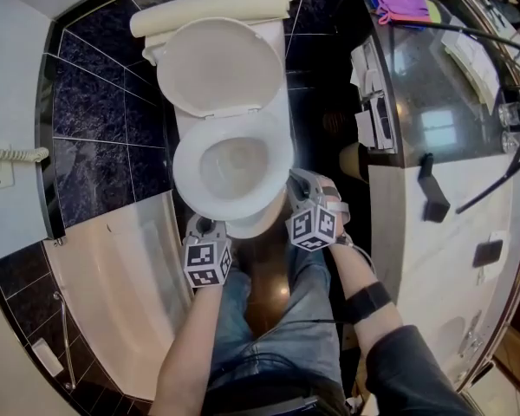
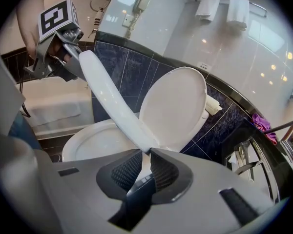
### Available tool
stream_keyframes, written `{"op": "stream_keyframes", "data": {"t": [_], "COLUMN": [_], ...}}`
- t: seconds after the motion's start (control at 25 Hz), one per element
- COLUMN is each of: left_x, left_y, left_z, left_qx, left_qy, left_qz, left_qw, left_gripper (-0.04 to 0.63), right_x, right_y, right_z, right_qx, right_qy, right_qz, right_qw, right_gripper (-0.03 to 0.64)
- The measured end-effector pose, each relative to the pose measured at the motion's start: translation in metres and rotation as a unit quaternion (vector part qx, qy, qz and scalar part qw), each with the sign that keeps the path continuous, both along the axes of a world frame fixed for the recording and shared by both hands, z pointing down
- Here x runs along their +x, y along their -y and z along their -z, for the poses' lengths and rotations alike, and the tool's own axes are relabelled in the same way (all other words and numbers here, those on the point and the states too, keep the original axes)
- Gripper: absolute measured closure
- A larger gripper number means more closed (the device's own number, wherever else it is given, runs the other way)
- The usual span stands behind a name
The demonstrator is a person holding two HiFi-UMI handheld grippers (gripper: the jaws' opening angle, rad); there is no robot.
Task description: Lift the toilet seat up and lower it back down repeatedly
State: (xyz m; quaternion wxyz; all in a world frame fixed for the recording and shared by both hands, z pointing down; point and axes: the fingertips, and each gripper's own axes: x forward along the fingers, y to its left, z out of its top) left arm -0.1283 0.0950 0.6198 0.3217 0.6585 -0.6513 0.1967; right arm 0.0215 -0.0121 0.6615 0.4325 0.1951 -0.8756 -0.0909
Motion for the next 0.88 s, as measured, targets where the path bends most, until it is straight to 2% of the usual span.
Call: {"op": "stream_keyframes", "data": {"t": [0.16,0.36,0.6,0.88], "left_x": [0.007,0.017,0.031,0.050], "left_y": [-0.015,-0.042,-0.076,-0.103], "left_z": [-0.014,-0.041,-0.086,-0.138], "left_qx": [-0.007,-0.026,-0.050,-0.075], "left_qy": [-0.008,-0.011,-0.002,0.001], "left_qz": [0.000,-0.006,-0.019,-0.051], "left_qw": [0.9999,0.9996,0.9986,0.9958], "left_gripper": [0.597,0.597,0.597,0.598], "right_x": [0.014,0.041,0.062,0.061], "right_y": [-0.020,-0.037,-0.036,-0.045], "right_z": [-0.008,-0.023,-0.034,-0.069], "right_qx": [-0.002,-0.022,-0.041,-0.051], "right_qy": [-0.006,-0.004,0.018,0.031], "right_qz": [-0.003,-0.041,-0.114,-0.135], "right_qw": [1.000,0.999,0.993,0.989], "right_gripper": [0.600,0.600,0.600,0.600]}}
